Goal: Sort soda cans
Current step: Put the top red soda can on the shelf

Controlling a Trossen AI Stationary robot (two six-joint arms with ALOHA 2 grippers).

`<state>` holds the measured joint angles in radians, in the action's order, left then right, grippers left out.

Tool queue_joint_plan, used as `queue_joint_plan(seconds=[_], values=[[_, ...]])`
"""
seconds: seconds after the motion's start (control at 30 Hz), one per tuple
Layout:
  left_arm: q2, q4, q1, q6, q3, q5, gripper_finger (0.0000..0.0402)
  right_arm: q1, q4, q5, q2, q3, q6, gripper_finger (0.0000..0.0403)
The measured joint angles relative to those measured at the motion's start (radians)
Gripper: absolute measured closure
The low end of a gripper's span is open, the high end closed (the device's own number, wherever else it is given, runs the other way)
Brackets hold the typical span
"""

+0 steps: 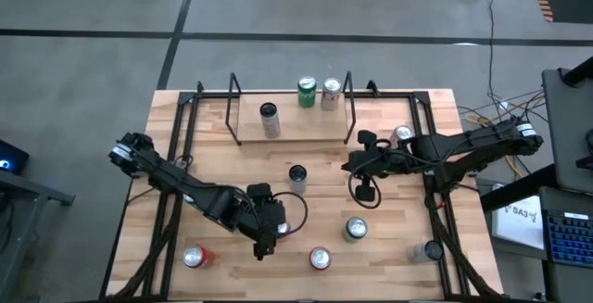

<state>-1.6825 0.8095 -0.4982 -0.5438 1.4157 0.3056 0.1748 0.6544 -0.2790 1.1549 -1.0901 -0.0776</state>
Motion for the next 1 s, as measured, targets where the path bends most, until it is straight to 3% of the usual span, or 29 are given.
queue_joint_plan(seconds=[0.13, 0.77, 1.0], values=[[0.0, -0.109, -0.002, 0.0, -0.055, -0.001, 0.0038, 0.0, 0.0, 0.0, 0.0, 0.0, 0.0, 0.0394], [-0.035, -0.276, -0.005, -0.008, -0.203, -0.001, 0.004, 0.0, -0.002, 0.0, 0.0, 0.0, -0.001, 0.0394], [-0.035, -0.274, -0.005, -0.023, -0.2, 0.044, 0.0091, 0.0, -0.004, -0.001, 0.0, 0.0, -0.014, 0.0394]])
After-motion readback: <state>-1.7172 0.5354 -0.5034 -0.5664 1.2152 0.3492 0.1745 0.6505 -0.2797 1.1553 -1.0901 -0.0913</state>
